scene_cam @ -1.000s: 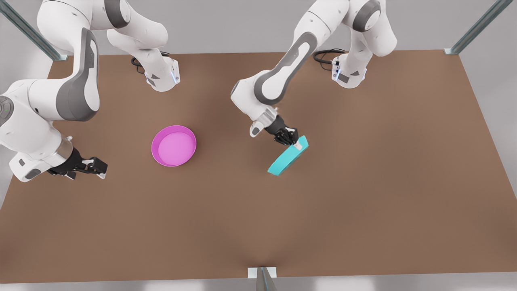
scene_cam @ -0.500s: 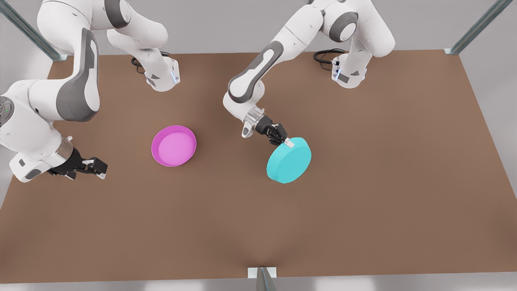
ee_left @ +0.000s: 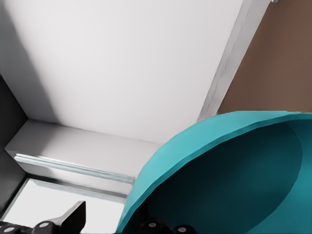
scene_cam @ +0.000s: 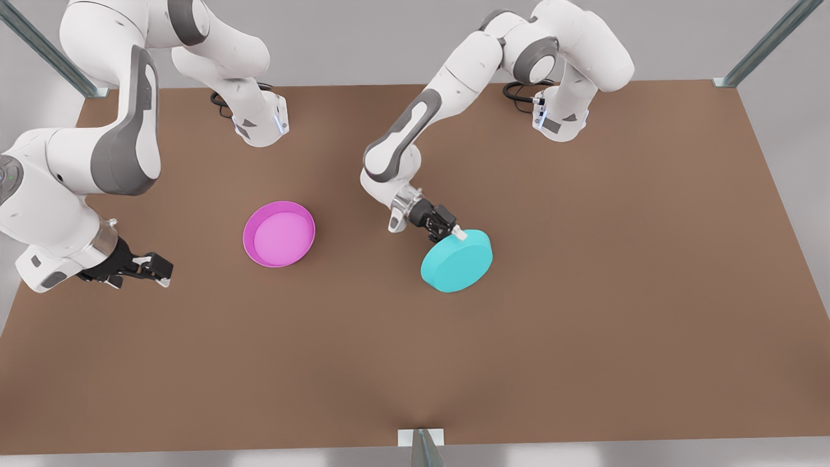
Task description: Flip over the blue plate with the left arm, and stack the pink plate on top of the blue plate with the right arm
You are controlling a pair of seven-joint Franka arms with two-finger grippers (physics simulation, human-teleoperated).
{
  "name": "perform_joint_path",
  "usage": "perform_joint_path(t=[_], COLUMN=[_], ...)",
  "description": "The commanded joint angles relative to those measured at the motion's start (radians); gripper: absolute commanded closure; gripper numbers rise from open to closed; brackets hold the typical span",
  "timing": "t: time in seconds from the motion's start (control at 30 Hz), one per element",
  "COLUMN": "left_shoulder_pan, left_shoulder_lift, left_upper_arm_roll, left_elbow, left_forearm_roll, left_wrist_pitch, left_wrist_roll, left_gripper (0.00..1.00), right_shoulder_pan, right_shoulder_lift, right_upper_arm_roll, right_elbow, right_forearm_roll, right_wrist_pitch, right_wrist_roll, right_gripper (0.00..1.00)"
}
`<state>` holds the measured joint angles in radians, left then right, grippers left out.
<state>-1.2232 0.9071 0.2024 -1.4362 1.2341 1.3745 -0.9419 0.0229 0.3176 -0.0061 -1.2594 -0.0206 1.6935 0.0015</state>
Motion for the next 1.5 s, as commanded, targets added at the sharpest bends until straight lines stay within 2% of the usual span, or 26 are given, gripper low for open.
perform_joint_path(t=[0.0, 0.1, 0.33, 0.5, 0.57, 0.67, 0.77, 0.87, 0.9, 1.0, 1.07, 1.17, 1.2, 1.27, 1.3, 1.37, 1.43, 1.47], left_shoulder_pan=[-0.002, -0.012, -0.012, -0.012, -0.012, -0.01, 0.151, 0.379, 0.45, 0.656, 0.679, 0.686, 0.741, 0.935, 1.021, 1.067, 1.137, 1.131], left_shoulder_lift=[0.001, 0.052, 0.088, 0.092, 0.102, 0.096, -0.02, -0.138, -0.174, -0.244, -0.313, -0.401, -0.41, -0.451, -0.464, -0.467, -0.459, -0.452], left_upper_arm_roll=[0.0, -0.009, -0.032, -0.049, -0.058, -0.057, -0.043, -0.043, -0.043, -0.041, 0.049, 0.138, 0.095, -0.204, -0.293, -0.331, -0.451, -0.451], left_elbow=[0.0, 0.062, 0.187, 0.29, 0.342, 0.433, 0.462, 0.43, 0.399, 0.396, 0.396, 0.396, 0.396, 0.393, 0.392, 0.392, 0.39, 0.392], left_forearm_roll=[-0.007, -0.021, -0.364, -0.556, -0.611, -0.82, -1.209, -1.366, -1.371, -1.368, -1.366, -1.352, -1.328, -1.144, -1.134, -1.131, -1.033, -1.032], left_wrist_pitch=[0.0, -0.043, 0.066, 0.086, 0.086, 0.15, 0.212, 0.183, 0.173, 0.057, 0.001, -0.037, -0.061, -0.072, -0.071, -0.063, -0.061, -0.063], left_wrist_roll=[0.0, 0.006, -0.06, -0.067, -0.074, -0.113, -0.022, 0.282, 0.402, 0.666, 0.695, 0.693, 0.69, 0.683, 0.683, 0.684, 0.675, 0.672], left_gripper=[0.0, 0.0, 0.0, 0.0, 0.0, 0.0, 0.0, 0.0, 0.0, 0.0, 0.0, 0.0, 0.0, 0.0, 0.0, 0.0, 0.0, 0.0], right_shoulder_pan=[0.0, 0.0, 0.015, -0.063, -0.092, -0.09, -0.077, -0.073, -0.075, -0.141, -0.15, -0.169, -0.169, -0.17, -0.17, -0.167, -0.169, -0.162], right_shoulder_lift=[0.0, 0.0, -0.002, -0.026, -0.058, -0.061, -0.06, -0.06, -0.072, -0.164, -0.256, -0.298, -0.29, -0.272, -0.249, -0.2, -0.157, -0.15], right_upper_arm_roll=[0.0, 0.0, 0.002, -0.021, -0.021, -0.018, -0.011, -0.009, -0.009, -0.005, -0.009, -0.017, -0.018, -0.017, -0.017, -0.017, -0.017, -0.017], right_elbow=[0.0, 0.0, -0.002, 0.018, 0.023, 0.031, 0.023, -0.017, -0.041, -0.293, -0.524, -0.676, -0.727, -0.793, -0.792, -0.795, -0.839, -0.88], right_forearm_roll=[-0.001, 0.001, -0.018, -0.001, 0.004, -0.016, -0.018, -0.012, -0.01, 0.119, 0.131, 0.223, 0.225, 0.252, 0.252, 0.252, 0.258, 0.283], right_wrist_pitch=[0.0, 0.0, -0.002, -0.015, -0.067, -0.181, -0.205, -0.201, -0.209, -0.049, 0.077, 0.127, 0.173, 0.233, 0.244, 0.279, 0.31, 0.351], right_wrist_roll=[0.0, 0.0, -0.002, 0.0, -0.002, -0.009, -0.005, -0.012, -0.015, -0.178, -0.222, -0.316, -0.345, -0.38, -0.434, -0.442, -0.528, -0.557], right_gripper=[0.0, 0.0, 0.0, 0.0, 0.0, 0.0, 0.0, 0.0, 0.0, 0.0, 0.0, 0.0, 0.0, 0.0, 0.0, 0.0, 0.0, 0.0])
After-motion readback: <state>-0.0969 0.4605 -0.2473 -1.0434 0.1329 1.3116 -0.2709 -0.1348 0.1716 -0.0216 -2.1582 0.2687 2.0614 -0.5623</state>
